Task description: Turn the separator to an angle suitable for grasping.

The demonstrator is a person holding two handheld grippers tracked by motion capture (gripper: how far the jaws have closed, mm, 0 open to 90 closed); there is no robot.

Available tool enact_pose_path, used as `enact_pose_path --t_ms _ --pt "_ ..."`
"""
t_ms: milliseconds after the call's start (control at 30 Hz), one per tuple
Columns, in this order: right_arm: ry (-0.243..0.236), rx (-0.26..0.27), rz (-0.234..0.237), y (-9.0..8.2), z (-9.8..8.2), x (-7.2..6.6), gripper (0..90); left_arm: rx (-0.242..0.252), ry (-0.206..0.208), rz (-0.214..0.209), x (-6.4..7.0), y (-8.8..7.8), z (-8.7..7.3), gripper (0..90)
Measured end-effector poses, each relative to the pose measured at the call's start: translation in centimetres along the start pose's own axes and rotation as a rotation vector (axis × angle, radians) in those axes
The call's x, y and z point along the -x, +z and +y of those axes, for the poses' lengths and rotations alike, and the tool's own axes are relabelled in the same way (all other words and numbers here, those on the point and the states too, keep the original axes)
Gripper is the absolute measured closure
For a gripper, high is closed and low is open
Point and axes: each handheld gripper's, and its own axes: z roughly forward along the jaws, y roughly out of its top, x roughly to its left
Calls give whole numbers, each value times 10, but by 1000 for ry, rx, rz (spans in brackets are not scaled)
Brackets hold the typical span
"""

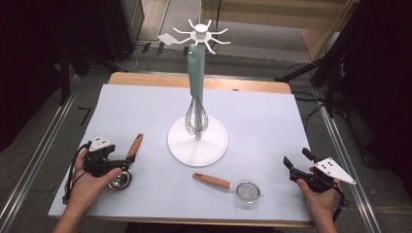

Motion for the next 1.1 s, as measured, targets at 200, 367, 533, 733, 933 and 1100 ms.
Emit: enact_pose_path --t_ms 200,367,533,733,933,1100 --pt "-5 -2 -3 0 0 0 213 -18 -6 1 -1 1 0 163" --pt "-3 -5 -3 0 0 -1 214 -31 -3 2 0 1 1 176" --pt "-3 -5 -3 0 0 -1 215 -41 2 4 1 1 2 197" --pt "-4 -5 -4 0 0 -1 216 -52 -8 0 2 1 3 228" --pt "-4 -5 -5 0 0 -1 216 -81 15 25 4 1 7 264" --pt "-4 -6 -5 0 0 -1 217 -94 26 22 8 0 15 290"
